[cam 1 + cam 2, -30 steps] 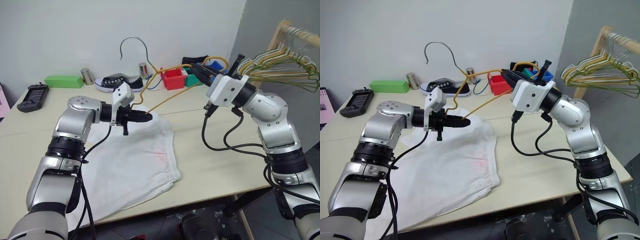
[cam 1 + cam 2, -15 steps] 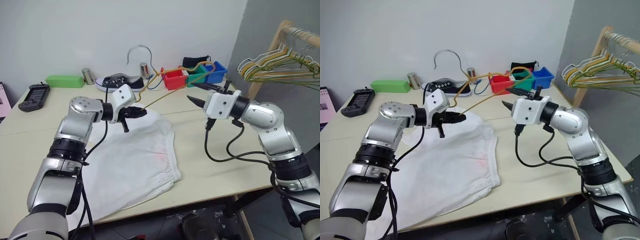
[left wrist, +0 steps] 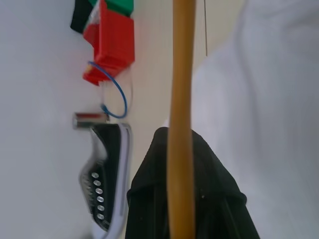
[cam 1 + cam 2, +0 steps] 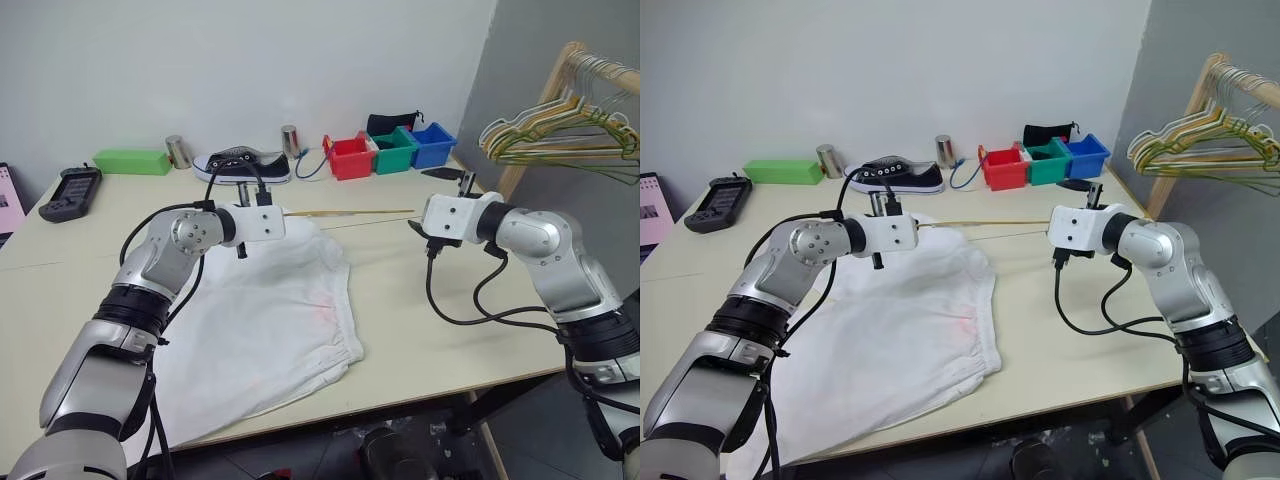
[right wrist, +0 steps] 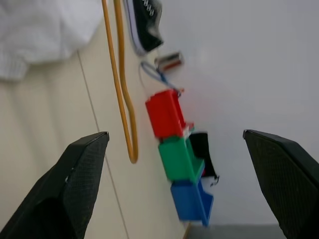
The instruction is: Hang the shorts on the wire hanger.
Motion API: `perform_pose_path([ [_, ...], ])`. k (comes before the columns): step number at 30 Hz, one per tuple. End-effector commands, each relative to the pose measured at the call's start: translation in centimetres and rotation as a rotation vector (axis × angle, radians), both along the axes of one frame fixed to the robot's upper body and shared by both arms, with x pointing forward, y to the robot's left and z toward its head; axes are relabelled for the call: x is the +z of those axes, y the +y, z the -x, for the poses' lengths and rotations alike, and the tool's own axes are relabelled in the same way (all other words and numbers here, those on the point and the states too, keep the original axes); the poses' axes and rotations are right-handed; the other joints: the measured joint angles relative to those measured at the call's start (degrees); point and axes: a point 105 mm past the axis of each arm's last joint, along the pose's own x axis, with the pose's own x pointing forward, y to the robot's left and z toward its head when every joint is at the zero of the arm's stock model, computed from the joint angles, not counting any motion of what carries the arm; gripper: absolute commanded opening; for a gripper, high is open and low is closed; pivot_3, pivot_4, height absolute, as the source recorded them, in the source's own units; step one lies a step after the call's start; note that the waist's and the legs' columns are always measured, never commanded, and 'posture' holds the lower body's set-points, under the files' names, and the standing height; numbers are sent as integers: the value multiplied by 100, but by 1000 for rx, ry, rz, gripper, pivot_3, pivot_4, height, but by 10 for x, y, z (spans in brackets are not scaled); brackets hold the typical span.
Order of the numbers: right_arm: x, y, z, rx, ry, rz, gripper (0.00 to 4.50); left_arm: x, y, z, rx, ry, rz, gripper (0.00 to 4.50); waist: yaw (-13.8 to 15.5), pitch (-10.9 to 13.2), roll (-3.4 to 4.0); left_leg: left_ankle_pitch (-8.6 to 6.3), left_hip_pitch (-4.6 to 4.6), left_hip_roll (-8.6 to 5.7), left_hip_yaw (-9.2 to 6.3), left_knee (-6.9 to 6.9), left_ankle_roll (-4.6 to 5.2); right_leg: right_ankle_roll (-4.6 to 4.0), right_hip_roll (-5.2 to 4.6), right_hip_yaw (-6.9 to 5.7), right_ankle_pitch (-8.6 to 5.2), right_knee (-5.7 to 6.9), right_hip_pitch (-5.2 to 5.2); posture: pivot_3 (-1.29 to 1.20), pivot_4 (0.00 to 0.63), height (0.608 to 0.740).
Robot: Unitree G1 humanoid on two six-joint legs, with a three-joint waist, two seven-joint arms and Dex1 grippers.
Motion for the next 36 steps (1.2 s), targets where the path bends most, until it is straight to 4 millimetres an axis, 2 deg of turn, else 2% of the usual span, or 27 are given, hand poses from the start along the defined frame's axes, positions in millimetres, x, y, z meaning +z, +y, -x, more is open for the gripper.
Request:
perform_pose_path([
  [1,1,-8,-9,-50,-6,76,4474,36,-24,3,-79,-176,-47,0,-5,0,0,0,0,0,0,0,0,0,0,0,0,0,0,-283,4,740],
  [5,-5,-14,-16,-94,20,109,4474,39,-33,6,-94,-207,-70,0,-14,0,0,0,2,-1,2,0,0,0,0,1,0,0,1,-278,5,740],
  [13,-2,-16,-25,-138,17,78,4474,26,-38,11,-110,-176,-96,0,-10,0,0,1,4,0,0,0,1,1,1,0,1,3,3,-272,11,740],
  [14,-2,-16,-25,-134,24,78,4099,25,-38,11,-108,-175,-95,0,-7,0,0,0,4,-1,0,0,1,1,1,0,1,3,3,-272,12,740],
  [15,-3,-15,-24,-132,29,79,3983,25,-38,11,-108,-175,-94,0,-5,0,0,0,3,-1,0,0,1,1,1,1,1,3,3,-272,12,740],
  [17,-4,-15,-24,-131,32,80,3399,25,-38,10,-105,-177,-94,0,2,0,0,1,2,-1,0,1,1,1,0,0,1,2,2,-272,13,740],
  [21,-4,-16,-24,-135,35,81,2442,26,-37,9,-100,-179,-102,0,-3,0,0,0,3,-2,0,1,1,1,0,0,1,2,3,-272,13,740],
  [23,-5,-16,-23,-130,38,93,2111,25,-35,8,-97,-180,-108,0,-4,0,0,0,3,-2,0,1,1,1,0,0,1,3,3,-274,16,740],
  [27,-7,-16,-21,-124,48,105,1098,28,-34,6,-97,-187,-111,0,-5,0,0,1,4,-2,0,1,1,2,0,0,1,3,3,-274,18,740],
  [28,-8,-16,-20,-123,52,108,1013,29,-34,6,-98,-191,-113,0,-3,0,0,1,4,-2,-1,1,2,2,0,0,1,3,3,-274,20,740],
  [29,-9,-16,-20,-121,58,111,592,30,-34,5,-99,-198,-116,0,-3,0,0,1,3,-2,-1,1,2,2,0,0,1,3,3,-274,20,740],
  [30,-11,-16,-19,-119,65,114,496,32,-34,5,-100,-207,-117,0,-3,0,0,1,3,-2,0,1,2,2,0,0,1,3,3,-274,19,740],
  [31,-12,-16,-19,-118,71,115,207,33,-34,4,-100,-214,-117,0,-2,0,0,1,3,-2,-1,1,2,2,0,0,1,3,3,-274,19,740],
  [32,-12,-17,-18,-118,74,117,58,34,-35,4,-105,-221,-121,0,-2,0,0,1,2,-2,-1,1,2,2,0,0,1,3,3,-275,18,740],
  [36,-15,-16,-16,-111,86,125,58,39,-38,4,-125,-245,-110,0,-6,0,0,1,4,-2,-1,1,2,2,0,0,1,3,3,-274,17,740],
])
